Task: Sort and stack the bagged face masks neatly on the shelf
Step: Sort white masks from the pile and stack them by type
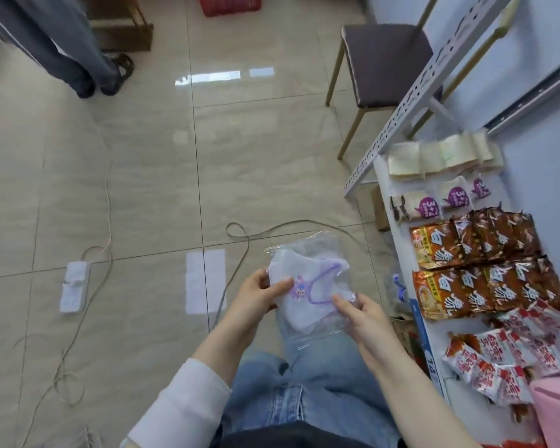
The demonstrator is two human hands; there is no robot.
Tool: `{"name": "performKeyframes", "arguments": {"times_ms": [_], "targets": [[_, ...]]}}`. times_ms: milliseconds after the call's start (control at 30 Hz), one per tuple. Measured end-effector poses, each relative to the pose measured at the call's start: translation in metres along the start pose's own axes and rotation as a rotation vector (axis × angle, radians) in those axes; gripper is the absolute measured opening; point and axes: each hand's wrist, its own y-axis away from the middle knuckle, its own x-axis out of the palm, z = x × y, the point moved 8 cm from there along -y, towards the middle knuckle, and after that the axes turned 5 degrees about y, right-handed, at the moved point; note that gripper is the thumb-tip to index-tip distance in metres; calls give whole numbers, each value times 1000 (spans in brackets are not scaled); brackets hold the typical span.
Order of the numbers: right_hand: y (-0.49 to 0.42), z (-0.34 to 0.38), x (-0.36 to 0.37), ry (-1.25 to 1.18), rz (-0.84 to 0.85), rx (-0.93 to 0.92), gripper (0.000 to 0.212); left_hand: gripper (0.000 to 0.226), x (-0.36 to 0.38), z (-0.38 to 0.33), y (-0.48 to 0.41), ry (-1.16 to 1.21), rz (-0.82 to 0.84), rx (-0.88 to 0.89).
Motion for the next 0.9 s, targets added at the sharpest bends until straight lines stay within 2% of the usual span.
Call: {"name": "performKeyframes", "arguments": {"times_ms": [167,400,533,600,700,900], "targets": [[-55,127,6,35,-25,-141,9,8,50,-118,-57,43,111,80],[-81,291,-9,-81,-151,-375,12,19,139,-284,-108,-46,282,284],[-55,350,-39,-225,-309,-474,4,22,213,-348,-113,-173,480,378],[-35,369,-56,-268,-407,-525,4,26,253,-367,-109,-237,591,405],[-2,381,-87,-301,-575,-587,22,28,313,-377,-94,-343,759,430],[71,353,-160,-441,-895,-608,29,10,425,-333,-40,-520,1056,394]]}}
